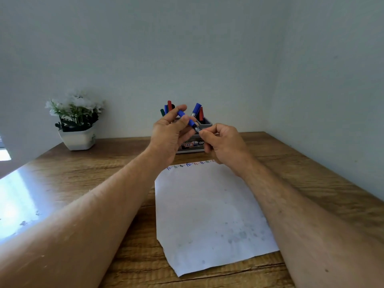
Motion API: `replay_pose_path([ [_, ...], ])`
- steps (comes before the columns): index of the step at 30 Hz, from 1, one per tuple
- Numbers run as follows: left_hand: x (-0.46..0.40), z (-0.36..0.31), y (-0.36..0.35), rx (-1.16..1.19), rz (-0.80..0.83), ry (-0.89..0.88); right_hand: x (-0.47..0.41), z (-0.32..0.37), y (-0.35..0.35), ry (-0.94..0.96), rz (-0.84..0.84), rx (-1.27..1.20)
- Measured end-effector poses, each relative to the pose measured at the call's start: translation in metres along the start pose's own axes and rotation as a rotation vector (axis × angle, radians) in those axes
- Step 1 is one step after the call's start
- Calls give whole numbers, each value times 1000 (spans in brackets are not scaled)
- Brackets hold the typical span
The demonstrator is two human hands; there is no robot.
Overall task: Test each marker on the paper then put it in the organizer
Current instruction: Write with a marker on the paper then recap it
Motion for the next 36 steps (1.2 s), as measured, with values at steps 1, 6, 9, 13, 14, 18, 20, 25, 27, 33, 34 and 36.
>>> replay_pose_path([
  [1,1,0,-5,-25,25,-11,0,0,-1,1,1,15],
  [6,3,-16,-12,-422,-20,-162,5,0,-6,-2,-4,158],
  [9,0,-36,-14,-589,-71,-266,3,-2,-4,23,-76,227],
  [13,-11,-61,-11,-617,-200,-346,-2,-7,10,40,-202,351],
  [14,-16,-66,-13,-635,-213,-368,-3,-7,12,41,-209,375],
  [18,-36,-74,-19,-710,-247,-402,-5,-5,7,56,-167,450],
  [20,-47,-75,-22,-714,-258,-396,-5,-5,5,67,-156,472],
  [25,-68,-64,-37,-952,-221,-309,-7,-7,1,55,-148,481],
  [27,-73,-53,-38,-1075,-215,-242,-8,-8,-1,48,-134,487],
  [33,-82,-32,-37,-1319,-196,-144,-7,-8,-2,25,-117,493],
  [34,-82,-30,-38,-1355,-196,-138,-7,-7,-2,27,-116,490],
  [36,-82,-30,-39,-1387,-218,-142,-6,-6,-2,31,-113,492],
])
Point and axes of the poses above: each hand's wrist, its own x-axis away from the middle knuckle, its own y-axis out of the back of the hand, z = x × y, the point moved 9 cm from there along -x, towards the middle knuckle, and after that the axes turned 14 degrees about -x, right-handed, at the moved point
